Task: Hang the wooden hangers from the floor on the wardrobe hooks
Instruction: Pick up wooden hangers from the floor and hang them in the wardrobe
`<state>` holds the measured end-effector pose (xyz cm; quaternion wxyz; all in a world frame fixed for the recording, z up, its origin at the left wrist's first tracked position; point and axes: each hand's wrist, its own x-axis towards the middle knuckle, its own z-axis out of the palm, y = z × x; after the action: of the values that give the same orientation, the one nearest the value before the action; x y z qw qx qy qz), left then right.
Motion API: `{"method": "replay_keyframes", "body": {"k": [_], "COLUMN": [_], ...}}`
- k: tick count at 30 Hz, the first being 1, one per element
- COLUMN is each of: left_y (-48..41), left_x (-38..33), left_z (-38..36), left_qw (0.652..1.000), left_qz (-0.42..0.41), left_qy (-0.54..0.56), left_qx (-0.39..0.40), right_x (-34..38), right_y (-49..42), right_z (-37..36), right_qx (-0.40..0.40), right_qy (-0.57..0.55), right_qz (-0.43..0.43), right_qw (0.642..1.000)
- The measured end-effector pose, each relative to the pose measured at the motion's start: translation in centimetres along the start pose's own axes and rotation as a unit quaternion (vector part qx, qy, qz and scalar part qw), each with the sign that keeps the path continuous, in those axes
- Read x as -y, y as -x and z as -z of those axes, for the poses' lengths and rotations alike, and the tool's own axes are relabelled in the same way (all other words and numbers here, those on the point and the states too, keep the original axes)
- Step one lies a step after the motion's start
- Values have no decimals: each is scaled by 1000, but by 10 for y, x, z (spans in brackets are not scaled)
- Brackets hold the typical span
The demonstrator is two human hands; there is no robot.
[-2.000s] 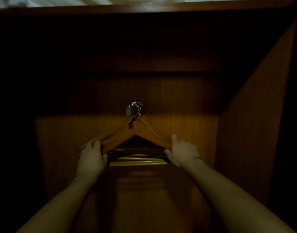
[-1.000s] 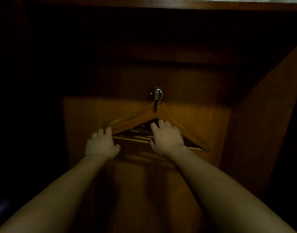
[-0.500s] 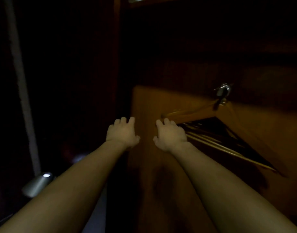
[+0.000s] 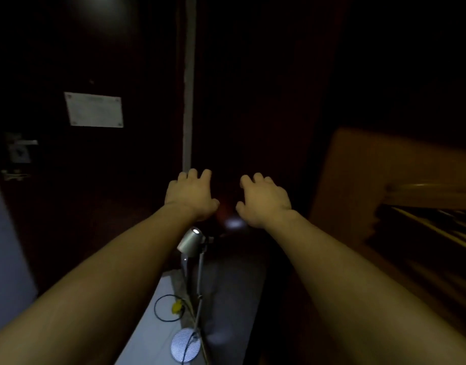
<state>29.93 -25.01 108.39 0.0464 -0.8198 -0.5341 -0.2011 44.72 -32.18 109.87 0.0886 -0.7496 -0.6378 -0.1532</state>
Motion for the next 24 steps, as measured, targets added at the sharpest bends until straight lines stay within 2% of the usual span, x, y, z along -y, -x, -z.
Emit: {"method": "replay_keyframes", "body": {"k": [6, 14, 24], "left_y": [-4, -13, 1], "left_x": [95, 241, 383], "left_z": [-1, 3, -27], "left_qw": [998, 990, 970], "left_qz": [55, 135, 218], "left_qy": [-18, -30, -46], "left_qx": [9, 22, 97], "right_x": [81, 215, 354], "right_y": [-47, -108, -153], "right_z": [-23, -52, -119], "right_qx": [1, 43, 109], "right_qy": [-20, -56, -83], "right_qz": [58, 114, 178], "right_qw": [998, 991, 974]}}
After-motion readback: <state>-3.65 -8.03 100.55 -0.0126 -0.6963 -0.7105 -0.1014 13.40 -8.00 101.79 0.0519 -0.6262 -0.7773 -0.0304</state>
